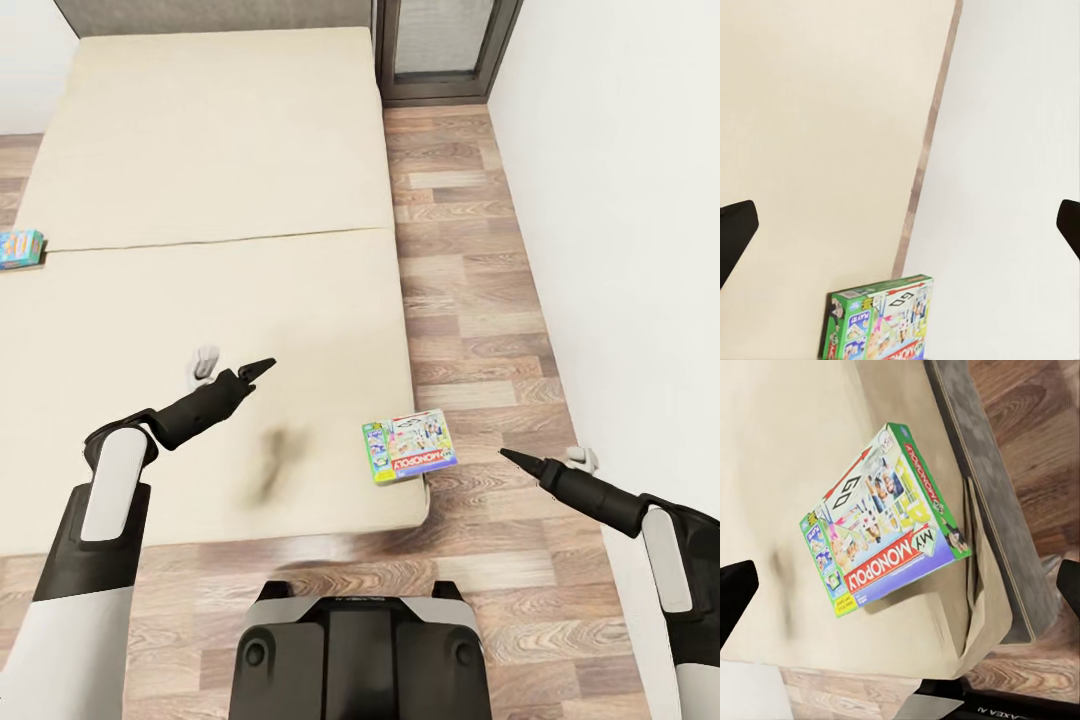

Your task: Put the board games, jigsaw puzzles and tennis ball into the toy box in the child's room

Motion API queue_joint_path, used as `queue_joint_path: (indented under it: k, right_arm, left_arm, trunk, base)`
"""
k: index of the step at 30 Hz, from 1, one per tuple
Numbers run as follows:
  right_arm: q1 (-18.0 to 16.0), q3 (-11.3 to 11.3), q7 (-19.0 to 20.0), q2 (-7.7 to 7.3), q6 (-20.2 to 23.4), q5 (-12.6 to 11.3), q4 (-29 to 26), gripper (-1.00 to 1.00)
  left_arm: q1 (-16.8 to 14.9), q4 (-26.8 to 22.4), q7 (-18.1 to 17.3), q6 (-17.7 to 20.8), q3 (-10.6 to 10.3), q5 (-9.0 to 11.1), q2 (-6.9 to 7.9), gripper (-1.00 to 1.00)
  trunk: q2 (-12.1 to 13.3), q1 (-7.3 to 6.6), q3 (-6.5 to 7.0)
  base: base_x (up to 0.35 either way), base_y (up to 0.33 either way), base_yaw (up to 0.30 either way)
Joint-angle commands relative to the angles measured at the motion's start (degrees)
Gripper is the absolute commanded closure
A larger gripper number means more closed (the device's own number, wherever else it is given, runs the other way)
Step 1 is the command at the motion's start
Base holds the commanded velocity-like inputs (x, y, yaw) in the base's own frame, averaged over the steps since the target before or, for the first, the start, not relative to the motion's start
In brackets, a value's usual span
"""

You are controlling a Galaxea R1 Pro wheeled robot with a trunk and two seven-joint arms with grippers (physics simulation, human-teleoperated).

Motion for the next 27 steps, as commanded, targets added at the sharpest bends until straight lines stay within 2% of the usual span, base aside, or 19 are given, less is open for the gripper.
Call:
queue_joint_path:
  k: [1, 3, 10, 12, 15, 16, 19, 27]
  right_arm:
    - [0.0, -0.1, 0.2, 0.0, 0.3, 0.1, 0.0, -1.0]
    - [0.0, -0.9, 0.4, -0.58, 0.3, -0.3, 0.0, -1.0]
    - [0.0, -1.7, 0.6, -1.25, 0.3, -2.2, 0.0, -1.0]
    - [0.0, -1.9, 0.7, -1.43, 0.4, -4.1, 0.0, -1.0]
    - [0.0, -2.0, 0.7, -1.49, 0.4, -5.2, 0.0, -1.0]
    - [0.0, -2.0, 0.7, -1.54, 0.4, -6.3, 0.0, -1.0]
    - [0.0, -2.1, 0.7, -1.62, 0.4, -8.4, 0.0, -1.0]
    - [0.0, -2.2, 0.7, -1.7, 0.4, -11.0, 0.0, -1.0]
  left_arm:
    - [0.0, 0.0, -0.1, 0.3, 0.1, 0.0, -0.01, -1.0]
    - [0.0, 0.0, -0.1, 0.3, -0.1, 0.9, -0.44, -1.0]
    - [0.0, 0.0, -0.1, 0.3, -0.3, 1.8, -0.93, -1.0]
    - [0.0, 0.0, -0.1, 0.3, -0.3, 2.1, -1.05, -1.0]
    - [0.0, -0.1, -0.1, 0.3, -0.3, 2.2, -1.1, -1.0]
    - [0.0, -0.1, -0.2, 0.3, -0.3, 2.2, -1.13, -1.0]
    - [0.0, -0.2, -0.2, 0.3, -0.4, 2.3, -1.2, -1.0]
    - [0.0, -0.3, -0.2, 0.3, -0.5, 2.5, -1.44, -1.0]
  trunk:
    - [-0.5, 0.24, -0.21]
    - [-1.3, 0.68, -0.57]
    - [-4.1, 2.21, -1.83]
    - [-4.9, 2.65, -2.19]
    - [-6.1, 3.31, -2.73]
    - [-6.5, 3.53, -2.91]
    - [-6.5, 3.53, -2.91]
    - [-6.5, 3.53, -2.91]
  base:
    - [0.0, 0.0, 0.013]
    - [0.0, 0.0, 0.009]
    - [0.0, 0.0, 0.005]
    - [0.0, 0.0, 0.002]
    - [0.0, 0.0, 0.002]
    - [0.0, 0.0, 0.001]
    - [0.0, 0.0, 0.001]
    - [0.0, 0.0, 0.0]
